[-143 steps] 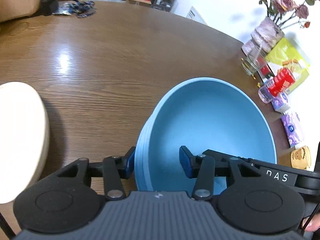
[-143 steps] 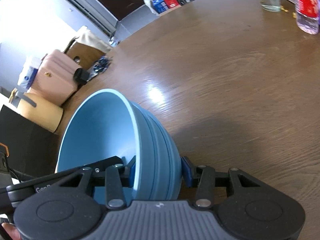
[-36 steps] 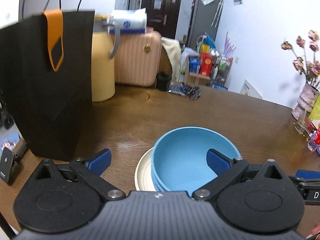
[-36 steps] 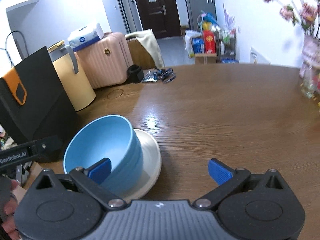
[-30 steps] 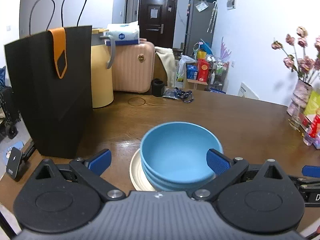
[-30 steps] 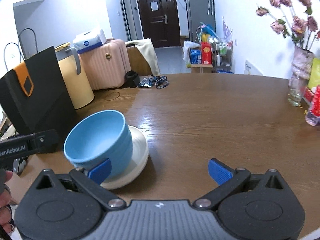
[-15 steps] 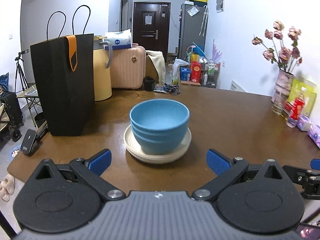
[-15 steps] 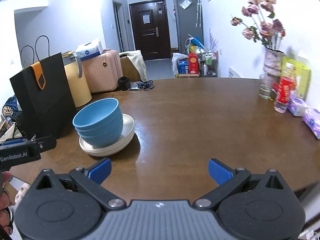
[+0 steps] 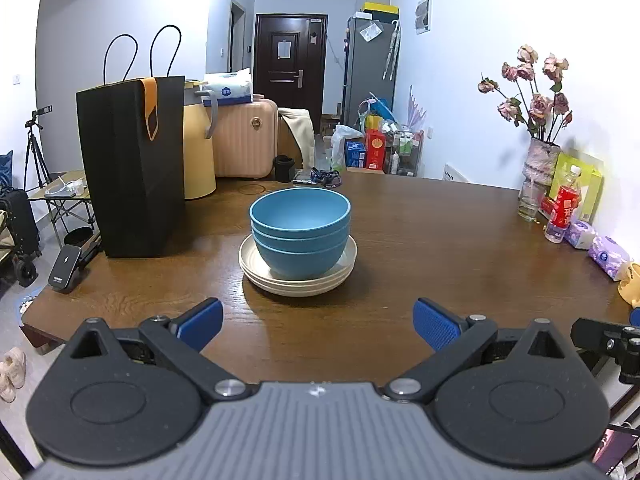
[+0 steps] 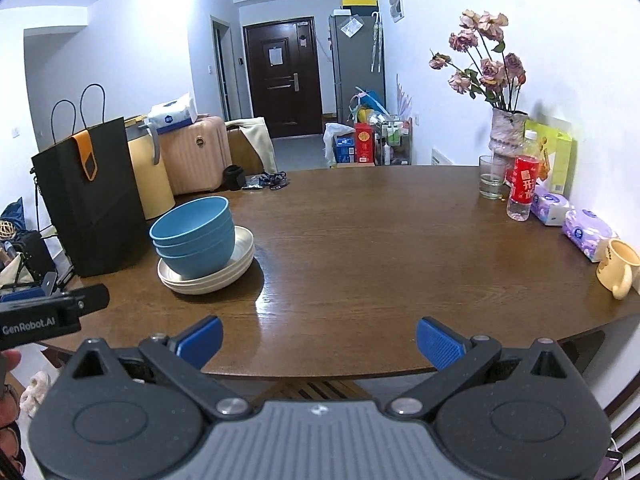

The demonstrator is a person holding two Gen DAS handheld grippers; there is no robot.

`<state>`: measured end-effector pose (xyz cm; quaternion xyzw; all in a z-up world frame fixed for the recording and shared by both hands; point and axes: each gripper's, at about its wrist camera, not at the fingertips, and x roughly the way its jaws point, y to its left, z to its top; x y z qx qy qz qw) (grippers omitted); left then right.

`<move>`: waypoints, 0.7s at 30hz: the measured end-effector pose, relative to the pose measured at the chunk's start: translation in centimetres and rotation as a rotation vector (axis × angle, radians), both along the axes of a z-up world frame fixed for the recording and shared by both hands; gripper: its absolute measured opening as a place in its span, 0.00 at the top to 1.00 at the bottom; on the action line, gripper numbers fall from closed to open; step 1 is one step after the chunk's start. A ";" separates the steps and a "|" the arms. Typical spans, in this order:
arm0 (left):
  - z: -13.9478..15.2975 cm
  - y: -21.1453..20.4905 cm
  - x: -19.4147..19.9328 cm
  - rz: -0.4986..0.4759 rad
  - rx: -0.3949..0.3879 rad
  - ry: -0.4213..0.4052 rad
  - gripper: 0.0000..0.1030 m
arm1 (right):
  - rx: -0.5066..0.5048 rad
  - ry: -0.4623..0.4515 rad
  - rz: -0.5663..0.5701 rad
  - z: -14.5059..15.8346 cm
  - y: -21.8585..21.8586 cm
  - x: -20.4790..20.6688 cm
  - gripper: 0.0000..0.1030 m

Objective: Organize plates and bowls

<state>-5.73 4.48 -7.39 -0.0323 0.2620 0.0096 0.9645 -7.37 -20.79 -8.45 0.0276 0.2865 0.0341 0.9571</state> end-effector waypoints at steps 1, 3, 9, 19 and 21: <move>0.1 0.0 -0.2 -0.001 -0.002 -0.001 0.00 | -0.002 -0.001 0.000 0.0 0.0 -0.1 0.00; 0.1 0.0 -0.6 -0.004 -0.003 -0.005 0.00 | -0.005 -0.006 -0.004 0.1 -0.1 -0.6 0.00; 0.4 0.0 -1.3 -0.007 -0.003 -0.021 0.00 | -0.008 -0.023 -0.011 0.4 -0.1 -1.4 0.00; 0.7 0.2 -1.7 -0.011 0.002 -0.034 0.00 | -0.005 -0.039 -0.019 0.7 0.0 -1.8 0.00; 0.7 0.3 -1.7 -0.011 0.003 -0.036 0.00 | -0.006 -0.040 -0.019 0.7 0.1 -1.9 0.00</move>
